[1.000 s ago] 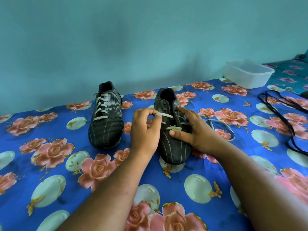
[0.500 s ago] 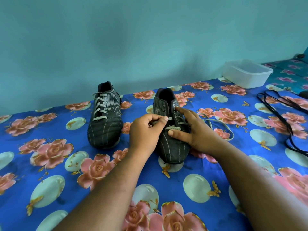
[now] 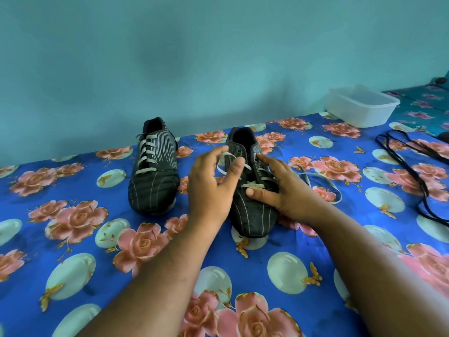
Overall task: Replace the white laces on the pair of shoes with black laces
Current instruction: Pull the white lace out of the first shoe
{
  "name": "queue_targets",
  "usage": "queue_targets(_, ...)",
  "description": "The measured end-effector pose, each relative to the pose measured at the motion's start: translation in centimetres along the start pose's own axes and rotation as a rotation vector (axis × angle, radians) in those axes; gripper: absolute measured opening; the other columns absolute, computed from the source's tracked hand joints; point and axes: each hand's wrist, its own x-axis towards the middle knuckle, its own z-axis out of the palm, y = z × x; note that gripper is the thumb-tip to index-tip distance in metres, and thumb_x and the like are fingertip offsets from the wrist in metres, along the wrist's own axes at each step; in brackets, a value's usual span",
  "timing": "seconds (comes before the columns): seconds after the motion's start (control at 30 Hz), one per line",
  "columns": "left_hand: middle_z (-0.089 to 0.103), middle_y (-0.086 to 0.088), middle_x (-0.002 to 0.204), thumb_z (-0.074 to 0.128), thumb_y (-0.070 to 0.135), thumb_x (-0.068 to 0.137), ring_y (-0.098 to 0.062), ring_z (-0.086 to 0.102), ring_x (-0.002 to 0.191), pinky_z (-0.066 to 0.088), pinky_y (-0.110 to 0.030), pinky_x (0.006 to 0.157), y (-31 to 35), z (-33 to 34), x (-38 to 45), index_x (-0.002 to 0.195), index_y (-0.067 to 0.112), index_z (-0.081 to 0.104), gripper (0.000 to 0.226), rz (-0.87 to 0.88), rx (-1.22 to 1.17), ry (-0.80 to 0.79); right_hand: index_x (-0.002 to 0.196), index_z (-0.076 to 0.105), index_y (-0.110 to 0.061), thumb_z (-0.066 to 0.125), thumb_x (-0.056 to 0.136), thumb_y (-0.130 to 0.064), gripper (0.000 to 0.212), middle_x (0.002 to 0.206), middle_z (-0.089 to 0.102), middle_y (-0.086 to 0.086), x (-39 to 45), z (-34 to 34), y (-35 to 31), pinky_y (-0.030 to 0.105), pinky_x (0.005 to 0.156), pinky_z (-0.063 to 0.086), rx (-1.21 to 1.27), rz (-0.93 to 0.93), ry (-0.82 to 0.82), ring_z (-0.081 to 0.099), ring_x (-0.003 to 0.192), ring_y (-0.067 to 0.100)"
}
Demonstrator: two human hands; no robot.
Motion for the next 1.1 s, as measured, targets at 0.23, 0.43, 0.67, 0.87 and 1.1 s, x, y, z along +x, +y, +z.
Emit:
queue_targets(0.23,0.071,0.014,0.084,0.056,0.034,0.102,-0.004,0.064,0.082,0.052,-0.025,0.078,0.9,-0.2,-0.3,0.088,0.025,0.07,0.022,-0.051,-0.241,-0.075,0.156,0.029,-0.035,0.067,0.071,-0.069,0.1,0.146,0.036,-0.016,0.0,0.0,0.0,0.022,0.104,0.034,-0.017,-0.004,-0.002,0.041,0.129,0.002)
queue_targets(0.43,0.049,0.015,0.058,0.061,0.055,0.09,-0.01,0.042,0.054,0.035,-0.029,0.052,1.2,-0.6,0.2,0.073,0.027,0.064,0.033,-0.313,-0.387,-0.148,0.157,0.029,-0.032,0.069,0.072,-0.067,0.099,0.148,0.037,-0.015,-0.1,0.0,-0.1,0.019,0.103,0.032,-0.014,-0.015,0.002,0.04,0.128,-0.001)
queue_targets(0.67,0.052,0.016,0.051,0.064,0.035,0.1,-0.005,0.049,0.051,0.037,-0.027,0.052,1.4,-0.8,0.1,0.088,0.019,0.076,0.024,-0.345,-0.296,-0.129,0.156,0.03,-0.033,0.068,0.07,-0.068,0.1,0.143,0.036,-0.018,0.0,0.1,0.0,0.007,0.096,0.032,-0.003,-0.011,0.002,0.04,0.127,-0.002)
queue_targets(0.87,0.058,0.014,0.075,0.057,0.02,0.099,-0.005,0.05,0.067,0.041,-0.024,0.067,0.8,-1.3,1.2,0.082,0.022,0.059,0.016,-0.316,-0.435,0.207,0.157,0.03,-0.034,0.069,0.071,-0.066,0.1,0.142,0.036,-0.02,0.0,0.1,0.0,-0.009,0.086,0.026,0.008,-0.011,0.008,0.036,0.122,-0.011)
queue_targets(1.1,0.069,0.014,0.12,0.052,0.054,0.096,-0.015,0.061,0.118,0.047,-0.047,0.104,-0.2,-0.6,0.6,0.116,0.033,0.071,0.035,0.006,0.017,-0.026,0.157,0.029,-0.035,0.068,0.07,-0.067,0.1,0.146,0.036,-0.016,0.0,0.0,-0.1,0.005,0.093,0.03,0.003,-0.006,0.002,0.039,0.127,-0.003)
